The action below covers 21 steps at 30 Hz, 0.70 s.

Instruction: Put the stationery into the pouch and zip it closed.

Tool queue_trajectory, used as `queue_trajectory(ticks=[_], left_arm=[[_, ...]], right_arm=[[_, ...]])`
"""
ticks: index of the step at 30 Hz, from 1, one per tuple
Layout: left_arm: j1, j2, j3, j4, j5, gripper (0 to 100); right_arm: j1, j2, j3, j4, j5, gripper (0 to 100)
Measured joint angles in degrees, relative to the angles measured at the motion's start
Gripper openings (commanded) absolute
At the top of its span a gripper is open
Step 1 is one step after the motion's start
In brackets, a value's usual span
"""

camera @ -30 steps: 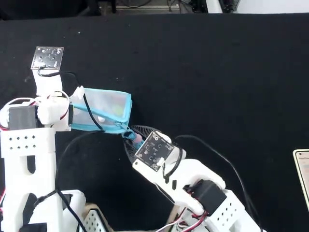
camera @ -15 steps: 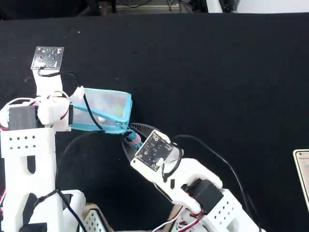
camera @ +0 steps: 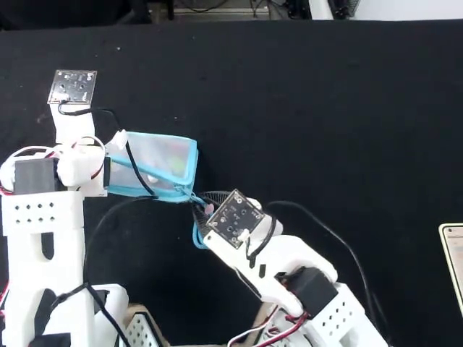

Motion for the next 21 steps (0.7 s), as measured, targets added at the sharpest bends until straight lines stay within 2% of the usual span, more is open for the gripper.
queue_trajectory(ticks=[6,10,21], left_arm=[[0.0,0.0,0.0,0.0,0.0,3],[-0.09,0.0,0.0,-0.09,0.0,3],[-0.09,0.0,0.0,0.0,0.0,3]], right_arm=[[-1.76,-0.09,0.0,0.26,0.0,2.5],[-2.64,0.18,0.0,-0.18,0.0,10.3],[-3.69,1.14,0.0,-3.34,0.0,7.7]])
